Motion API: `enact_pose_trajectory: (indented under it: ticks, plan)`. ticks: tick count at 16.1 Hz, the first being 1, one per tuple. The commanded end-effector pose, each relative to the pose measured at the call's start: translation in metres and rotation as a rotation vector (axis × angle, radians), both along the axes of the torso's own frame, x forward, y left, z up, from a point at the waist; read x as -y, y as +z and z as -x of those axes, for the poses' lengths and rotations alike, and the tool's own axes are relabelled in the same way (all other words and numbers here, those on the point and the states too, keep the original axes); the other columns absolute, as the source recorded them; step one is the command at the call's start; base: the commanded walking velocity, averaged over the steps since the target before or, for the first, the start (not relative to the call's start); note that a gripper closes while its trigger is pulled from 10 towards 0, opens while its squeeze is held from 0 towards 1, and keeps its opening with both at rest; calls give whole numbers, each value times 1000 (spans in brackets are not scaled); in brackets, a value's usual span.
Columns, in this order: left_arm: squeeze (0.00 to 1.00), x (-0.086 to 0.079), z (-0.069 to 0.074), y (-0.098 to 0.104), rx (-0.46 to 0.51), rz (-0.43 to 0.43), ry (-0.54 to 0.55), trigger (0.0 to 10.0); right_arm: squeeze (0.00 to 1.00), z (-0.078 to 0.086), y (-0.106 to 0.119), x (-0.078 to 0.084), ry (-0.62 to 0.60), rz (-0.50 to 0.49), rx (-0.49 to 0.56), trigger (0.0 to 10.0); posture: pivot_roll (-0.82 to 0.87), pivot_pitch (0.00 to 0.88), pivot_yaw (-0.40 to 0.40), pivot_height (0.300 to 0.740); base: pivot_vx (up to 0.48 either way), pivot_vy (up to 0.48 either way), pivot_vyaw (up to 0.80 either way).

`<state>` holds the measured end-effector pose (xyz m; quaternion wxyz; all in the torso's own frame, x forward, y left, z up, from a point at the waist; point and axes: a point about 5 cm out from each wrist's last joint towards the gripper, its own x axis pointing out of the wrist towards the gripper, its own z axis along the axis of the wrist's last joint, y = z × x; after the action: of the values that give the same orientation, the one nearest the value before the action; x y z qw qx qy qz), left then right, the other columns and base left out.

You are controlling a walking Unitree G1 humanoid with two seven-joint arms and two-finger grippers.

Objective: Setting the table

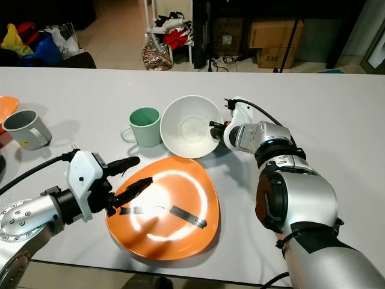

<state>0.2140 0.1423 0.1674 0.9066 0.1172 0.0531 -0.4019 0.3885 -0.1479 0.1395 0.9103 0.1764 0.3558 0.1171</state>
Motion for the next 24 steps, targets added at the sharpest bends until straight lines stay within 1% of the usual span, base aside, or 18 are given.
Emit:
enact_pose_trajectory:
  ticks: [1,2,3,4,5,6,10,17,20,21,23,24]
  plan:
    - [0,-1,0,2,10,-14,-2,10000,0,1,-1,0,-5,17,-14,10000,245,0,79,727,0,0,0]
    - [0,-1,0,2,10,-15,-2,10000,0,0,-1,0,-9,14,-12,10000,244,0,79,727,0,0,0]
    - [0,-1,0,2,10,-16,-2,10000,67,0,-1,1,-13,13,-13,10000,244,0,79,727,0,0,0]
    - [0,-1,-1,3,12,-15,-1,10000,851,0,-1,1,-20,11,-18,10000,244,0,79,727,0,0,0]
    - [0,-1,-1,3,13,-15,-1,10000,976,1,-1,2,-26,8,-24,10000,243,0,80,727,0,0,0]
    - [0,-1,-1,3,14,-15,-1,10000,992,1,-1,3,-36,4,-31,10000,243,0,80,727,0,0,0]
    - [0,-1,-3,3,22,-16,1,10000,992,0,1,5,-57,-8,-31,10000,243,0,79,727,0,0,0]
    - [0,-1,-8,4,38,-17,5,10000,976,-6,16,11,-70,-23,21,10000,230,0,84,727,0,0,0]
    - [0,1,-11,4,47,-14,6,10000,965,-9,25,18,-62,-3,63,10000,225,0,75,727,0,0,0]
    - [0,0,-11,4,56,-8,16,10000,945,-11,32,24,-53,-4,93,10000,220,0,67,727,0,0,0]
    - [0,0,-11,4,59,-6,22,10000,941,-11,36,27,-42,1,111,10000,218,0,64,727,0,0,0]
    - [0,0,-10,3,62,-4,26,10000,933,-13,42,31,-33,4,146,10000,217,0,59,727,0,0,0]
